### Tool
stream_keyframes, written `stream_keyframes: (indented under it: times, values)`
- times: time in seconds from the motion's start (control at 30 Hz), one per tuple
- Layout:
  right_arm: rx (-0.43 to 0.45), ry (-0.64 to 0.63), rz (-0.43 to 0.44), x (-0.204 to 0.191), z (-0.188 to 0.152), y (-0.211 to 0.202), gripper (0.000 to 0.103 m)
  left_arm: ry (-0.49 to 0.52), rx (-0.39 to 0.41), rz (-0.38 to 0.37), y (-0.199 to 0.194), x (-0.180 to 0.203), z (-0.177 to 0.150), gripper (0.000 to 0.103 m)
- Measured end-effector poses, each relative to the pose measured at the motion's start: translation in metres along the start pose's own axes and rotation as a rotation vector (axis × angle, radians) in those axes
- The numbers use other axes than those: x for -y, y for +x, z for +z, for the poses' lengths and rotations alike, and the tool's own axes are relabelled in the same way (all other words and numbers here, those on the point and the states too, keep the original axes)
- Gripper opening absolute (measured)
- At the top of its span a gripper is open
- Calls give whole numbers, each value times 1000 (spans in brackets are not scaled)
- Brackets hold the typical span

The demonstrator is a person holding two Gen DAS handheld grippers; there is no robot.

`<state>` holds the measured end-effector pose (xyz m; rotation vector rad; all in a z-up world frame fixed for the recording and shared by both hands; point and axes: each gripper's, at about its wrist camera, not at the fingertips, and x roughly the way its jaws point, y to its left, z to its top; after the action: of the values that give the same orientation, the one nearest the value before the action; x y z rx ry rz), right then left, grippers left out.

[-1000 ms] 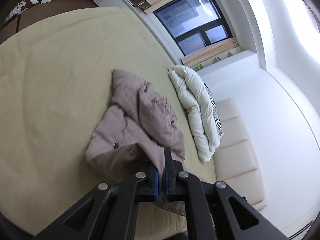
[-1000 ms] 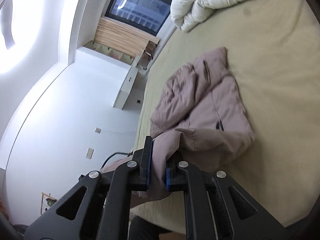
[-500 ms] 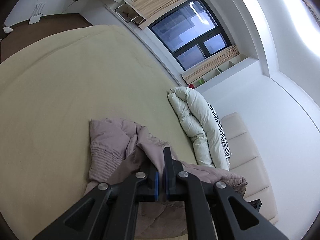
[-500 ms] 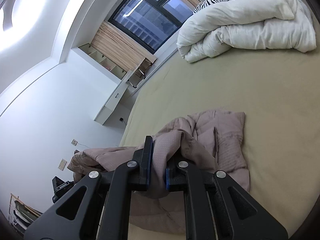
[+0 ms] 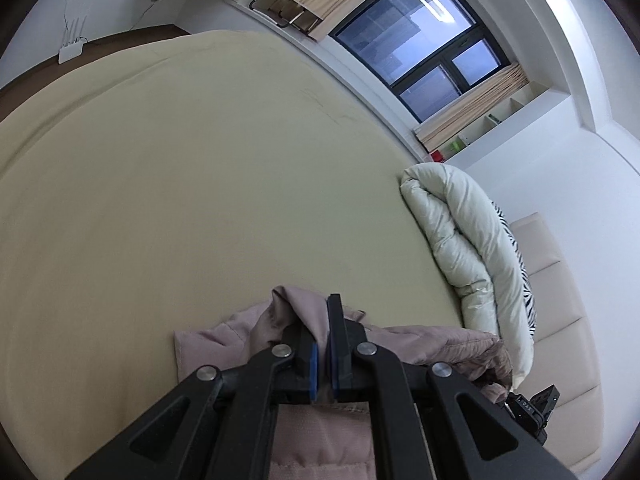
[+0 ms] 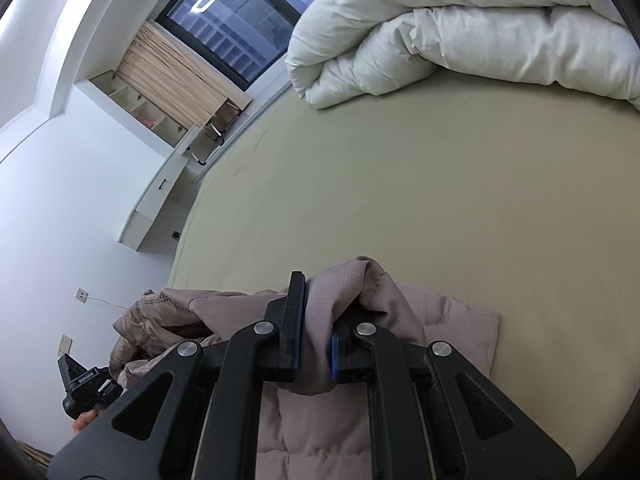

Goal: Fold large clothes
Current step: 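Lift the hem with both grippers and fold it over toward the collar, then open both grippers and release the folded hem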

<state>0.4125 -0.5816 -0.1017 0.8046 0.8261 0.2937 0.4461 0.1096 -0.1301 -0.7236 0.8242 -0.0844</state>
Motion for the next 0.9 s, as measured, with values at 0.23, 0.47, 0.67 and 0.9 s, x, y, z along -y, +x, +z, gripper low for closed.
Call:
stream_keyframes:
  times: [0.23, 0.47, 0.67, 0.9]
  values:
    - [-32, -5, -100, 33, -12, 78, 9, 84, -43, 134, 70, -18, -14, 6]
    - [-58, 135, 21, 77, -16, 105, 10, 58, -74, 108, 73, -21, -18, 11]
    - [13, 107, 80, 55, -12, 52, 88, 137, 111, 105, -14, 19, -32, 66]
    - [-123, -170, -35, -26, -46, 35, 102, 441, 108, 201, -1, 93, -73, 66]
